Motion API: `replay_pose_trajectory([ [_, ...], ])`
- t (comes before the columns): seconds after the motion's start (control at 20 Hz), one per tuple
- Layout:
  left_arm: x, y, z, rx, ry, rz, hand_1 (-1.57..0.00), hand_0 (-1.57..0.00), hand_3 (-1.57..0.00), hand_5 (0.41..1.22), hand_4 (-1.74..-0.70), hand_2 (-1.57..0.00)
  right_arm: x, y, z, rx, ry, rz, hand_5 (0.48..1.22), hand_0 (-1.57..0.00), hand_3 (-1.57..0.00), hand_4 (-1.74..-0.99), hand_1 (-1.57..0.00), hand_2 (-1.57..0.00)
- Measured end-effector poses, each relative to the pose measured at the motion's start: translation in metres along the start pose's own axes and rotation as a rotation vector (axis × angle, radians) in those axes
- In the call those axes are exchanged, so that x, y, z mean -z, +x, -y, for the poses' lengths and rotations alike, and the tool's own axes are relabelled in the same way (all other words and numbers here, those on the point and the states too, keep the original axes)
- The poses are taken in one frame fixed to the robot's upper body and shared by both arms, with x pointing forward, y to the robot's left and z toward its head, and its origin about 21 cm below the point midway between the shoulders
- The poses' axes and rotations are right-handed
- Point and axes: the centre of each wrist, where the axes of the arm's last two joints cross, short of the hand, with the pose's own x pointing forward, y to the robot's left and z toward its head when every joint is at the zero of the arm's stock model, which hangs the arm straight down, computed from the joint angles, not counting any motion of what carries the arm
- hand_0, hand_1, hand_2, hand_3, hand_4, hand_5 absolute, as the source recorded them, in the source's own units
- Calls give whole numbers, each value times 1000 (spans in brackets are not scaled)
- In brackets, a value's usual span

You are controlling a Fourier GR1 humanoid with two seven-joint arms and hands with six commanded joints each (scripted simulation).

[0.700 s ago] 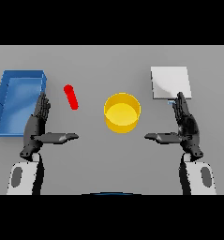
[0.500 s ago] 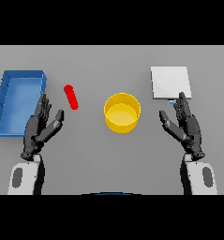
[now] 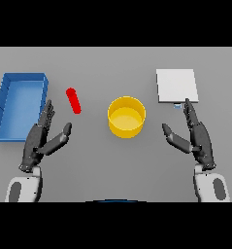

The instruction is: Pick up the red beaker and tilt it to pour out 1 green nut into yellow bowl. Pick up the yellow bowl and place it on the metallic measuring scale.

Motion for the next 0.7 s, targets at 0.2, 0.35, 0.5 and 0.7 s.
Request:
replay_pose_trajectory([
  [0.2,5,-5,6,10,-11,-42,1,1,1,658,-1183,1,-1,4,2,44,24,41,618,1,1,-1284,1,1],
  [0.35,16,-13,10,10,-13,-65,1,1,1,659,-1197,1,4,6,4,46,36,38,623,1,1,-1291,1,1],
  [0.5,38,-18,12,25,-10,-69,1,1,1,663,-1213,1,3,2,7,40,38,41,621,1,1,-1296,1,1],
  [0.7,67,-27,11,40,9,-83,1,1,1,646,-1213,1,1,0,8,42,36,35,618,1,1,-1293,1,1],
])
